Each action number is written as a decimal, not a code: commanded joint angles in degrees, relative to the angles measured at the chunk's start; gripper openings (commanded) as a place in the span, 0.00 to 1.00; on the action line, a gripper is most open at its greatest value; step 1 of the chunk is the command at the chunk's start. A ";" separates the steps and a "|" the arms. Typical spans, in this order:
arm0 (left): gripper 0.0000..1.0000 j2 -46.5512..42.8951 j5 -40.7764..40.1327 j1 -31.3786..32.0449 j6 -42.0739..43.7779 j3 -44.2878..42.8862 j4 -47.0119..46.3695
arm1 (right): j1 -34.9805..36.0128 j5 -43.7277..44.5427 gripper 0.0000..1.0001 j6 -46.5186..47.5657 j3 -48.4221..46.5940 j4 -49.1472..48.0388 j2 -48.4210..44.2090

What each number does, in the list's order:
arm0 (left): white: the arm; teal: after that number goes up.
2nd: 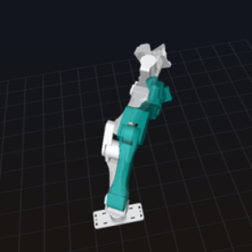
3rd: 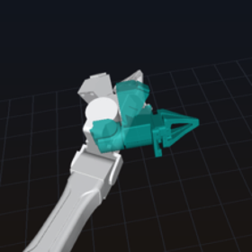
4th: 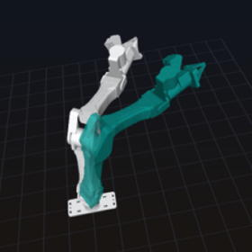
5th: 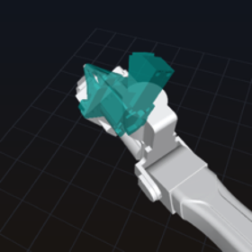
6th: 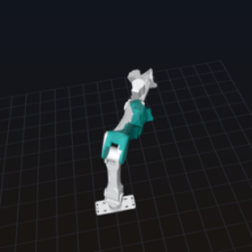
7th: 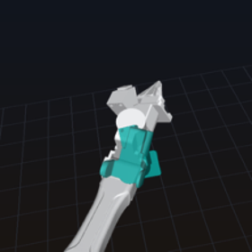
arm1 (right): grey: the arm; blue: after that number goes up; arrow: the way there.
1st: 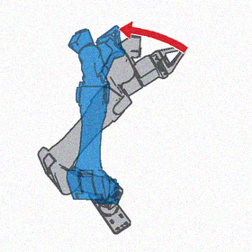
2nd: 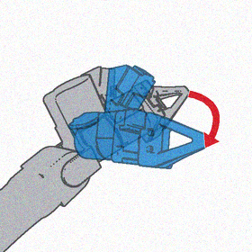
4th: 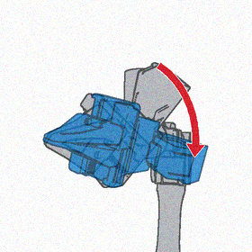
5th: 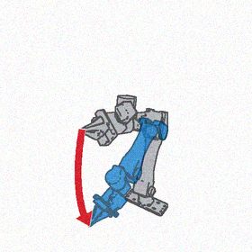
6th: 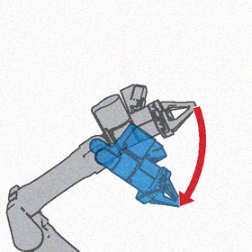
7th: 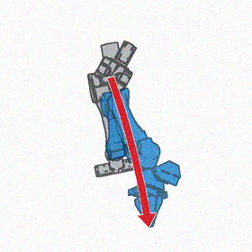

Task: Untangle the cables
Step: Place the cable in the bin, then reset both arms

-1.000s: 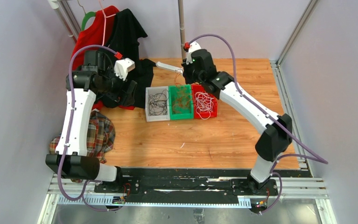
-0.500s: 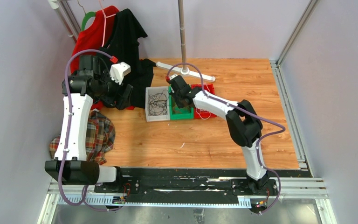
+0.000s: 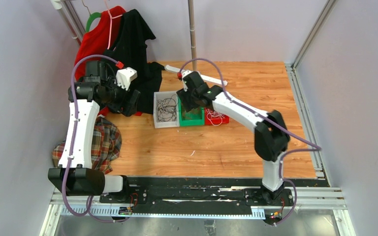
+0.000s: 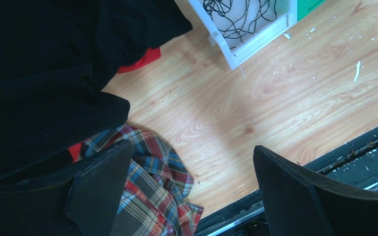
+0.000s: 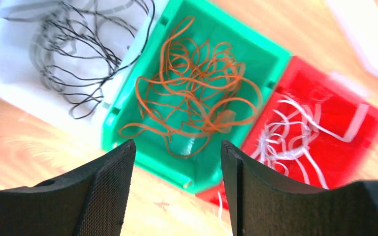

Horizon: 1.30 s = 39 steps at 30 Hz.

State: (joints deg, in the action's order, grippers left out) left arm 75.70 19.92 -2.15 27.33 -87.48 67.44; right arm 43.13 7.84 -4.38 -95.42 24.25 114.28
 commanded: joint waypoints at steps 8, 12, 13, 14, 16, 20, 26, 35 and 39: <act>0.98 -4.80 -3.14 -0.57 -1.86 -0.82 -2.74 | 0.51 0.46 0.68 1.38 9.73 -0.82 -20.92; 0.98 -7.69 -4.59 -0.56 -2.47 6.58 -9.61 | -1.71 7.62 0.68 -0.43 18.08 -5.39 -29.14; 0.98 -9.27 -5.06 -0.65 -3.03 10.55 -14.27 | -3.09 11.77 0.68 -2.00 21.29 -7.07 -31.64; 0.98 -11.03 -5.54 -0.73 -3.78 15.45 -20.36 | -5.00 15.38 0.68 -4.16 24.86 -8.93 -34.20; 0.98 -14.82 -6.42 -0.91 -5.97 26.77 -33.99 | -11.08 25.06 0.68 -9.18 33.01 -12.89 -39.74; 0.98 -18.68 -6.39 -1.00 -9.94 49.07 -61.05 | -18.74 43.30 0.69 -13.48 51.19 -25.33 -50.19; 0.98 -12.25 -1.67 -1.01 -18.37 64.69 -91.78 | -27.74 50.22 0.69 -8.14 66.63 -42.42 -51.43; 0.98 -1.97 -5.22 -1.01 -23.48 73.99 -121.05 | -32.57 40.59 0.70 0.97 76.88 -64.09 -40.95; 0.98 4.88 -5.62 -0.84 -25.27 83.44 -146.16 | -33.33 31.94 0.64 5.25 80.47 -74.03 -38.89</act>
State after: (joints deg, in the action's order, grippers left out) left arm 75.37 15.90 -2.87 4.43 -11.09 -50.54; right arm 11.44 47.53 -4.40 -17.43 -34.44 73.91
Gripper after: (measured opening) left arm 0.978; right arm 0.676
